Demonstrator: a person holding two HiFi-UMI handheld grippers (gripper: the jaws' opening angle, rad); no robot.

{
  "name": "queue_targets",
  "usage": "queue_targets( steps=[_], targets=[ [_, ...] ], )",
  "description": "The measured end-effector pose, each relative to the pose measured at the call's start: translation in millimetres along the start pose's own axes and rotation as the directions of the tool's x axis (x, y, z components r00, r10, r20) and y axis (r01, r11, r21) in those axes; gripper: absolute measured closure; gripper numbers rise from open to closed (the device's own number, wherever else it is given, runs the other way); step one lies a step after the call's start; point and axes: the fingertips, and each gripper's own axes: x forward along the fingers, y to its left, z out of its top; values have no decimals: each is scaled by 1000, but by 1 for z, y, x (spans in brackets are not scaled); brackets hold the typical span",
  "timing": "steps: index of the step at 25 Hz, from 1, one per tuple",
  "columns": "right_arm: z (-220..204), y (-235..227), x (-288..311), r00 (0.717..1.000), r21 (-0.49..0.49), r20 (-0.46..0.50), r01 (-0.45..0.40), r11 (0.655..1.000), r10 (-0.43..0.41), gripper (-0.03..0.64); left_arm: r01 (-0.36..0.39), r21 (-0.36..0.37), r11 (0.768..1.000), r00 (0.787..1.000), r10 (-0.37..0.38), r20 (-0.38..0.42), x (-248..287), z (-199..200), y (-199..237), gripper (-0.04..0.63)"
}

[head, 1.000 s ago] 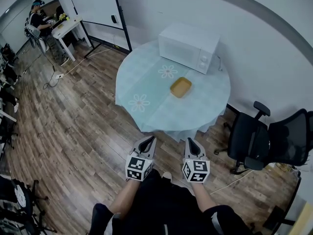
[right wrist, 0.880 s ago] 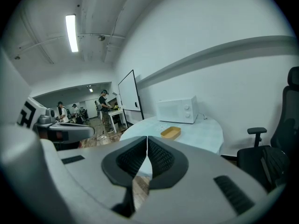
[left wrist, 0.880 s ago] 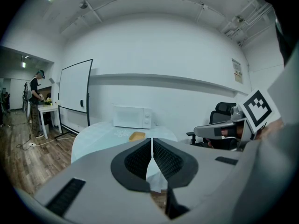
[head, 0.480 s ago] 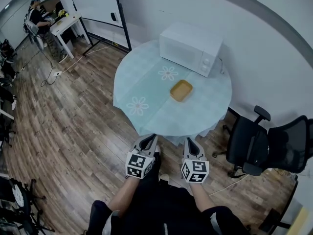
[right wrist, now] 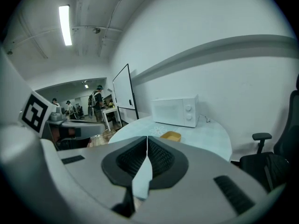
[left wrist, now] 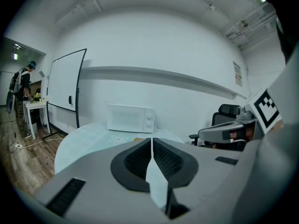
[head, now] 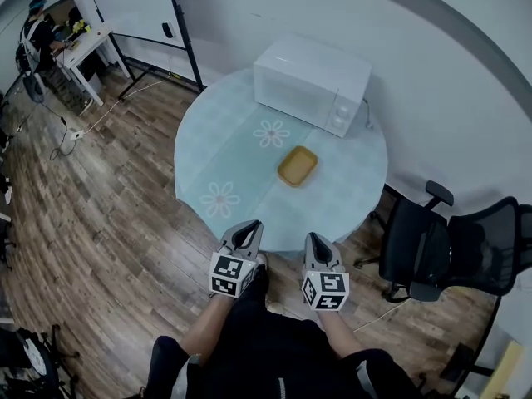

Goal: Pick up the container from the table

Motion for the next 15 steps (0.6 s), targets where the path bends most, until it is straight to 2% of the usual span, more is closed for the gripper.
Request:
queue_targets(
  steps=[15],
  targets=[
    [43, -29, 94, 989, 40, -6, 149, 988, -148, 592, 135, 81, 987, 991, -134, -28, 119, 37, 70, 571]
  ],
)
